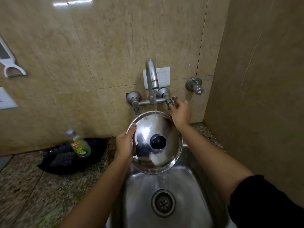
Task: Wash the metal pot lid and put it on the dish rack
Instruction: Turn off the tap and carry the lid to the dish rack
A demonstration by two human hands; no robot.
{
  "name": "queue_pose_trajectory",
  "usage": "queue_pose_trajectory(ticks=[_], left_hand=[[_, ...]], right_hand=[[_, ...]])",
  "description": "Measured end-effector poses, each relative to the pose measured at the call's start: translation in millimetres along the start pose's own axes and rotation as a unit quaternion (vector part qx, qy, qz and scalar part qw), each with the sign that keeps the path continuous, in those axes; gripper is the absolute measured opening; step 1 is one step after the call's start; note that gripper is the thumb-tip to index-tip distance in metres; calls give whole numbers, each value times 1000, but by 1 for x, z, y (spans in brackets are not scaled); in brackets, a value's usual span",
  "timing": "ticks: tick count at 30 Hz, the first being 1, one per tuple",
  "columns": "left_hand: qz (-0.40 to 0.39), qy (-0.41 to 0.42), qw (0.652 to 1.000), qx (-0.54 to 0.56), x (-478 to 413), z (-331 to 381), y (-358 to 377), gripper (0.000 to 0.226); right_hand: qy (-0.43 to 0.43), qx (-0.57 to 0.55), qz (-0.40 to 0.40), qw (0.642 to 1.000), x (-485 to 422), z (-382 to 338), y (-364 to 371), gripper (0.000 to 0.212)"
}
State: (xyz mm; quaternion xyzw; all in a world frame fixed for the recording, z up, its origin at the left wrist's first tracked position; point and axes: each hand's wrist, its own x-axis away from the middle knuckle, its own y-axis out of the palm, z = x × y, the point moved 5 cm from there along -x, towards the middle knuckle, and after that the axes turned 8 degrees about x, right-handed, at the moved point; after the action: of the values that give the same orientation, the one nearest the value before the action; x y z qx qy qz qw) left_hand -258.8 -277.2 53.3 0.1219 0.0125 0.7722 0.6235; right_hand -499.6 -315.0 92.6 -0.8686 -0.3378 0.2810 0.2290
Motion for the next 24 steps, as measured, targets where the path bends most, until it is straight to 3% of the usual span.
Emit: queue_pose_trajectory(ticks=[8,11,15,17,19,24], left_hand=[[7,28,1000,6,12,3,-9,44],[14,35,999,15,18,3,-9,42],[18,75,997,19,24,9,-13,42],[19,96,995,31,27,12,-19,41],[12,111,992,53,28,12,-25,40],[-29,124,987,101,38,8,-33,25]], right_hand=[[-124,136,30,982,6,-17,-12,27],[-147,165,-30,975,9,-13,-14,34],[-47,-28,-189,980,37,5,-20,50],[15,-137,-272,952,62,15,-29,40],[15,-208,-334,919,82,22,-35,27],[3,-298,-309,903,98,25,-53,21]])
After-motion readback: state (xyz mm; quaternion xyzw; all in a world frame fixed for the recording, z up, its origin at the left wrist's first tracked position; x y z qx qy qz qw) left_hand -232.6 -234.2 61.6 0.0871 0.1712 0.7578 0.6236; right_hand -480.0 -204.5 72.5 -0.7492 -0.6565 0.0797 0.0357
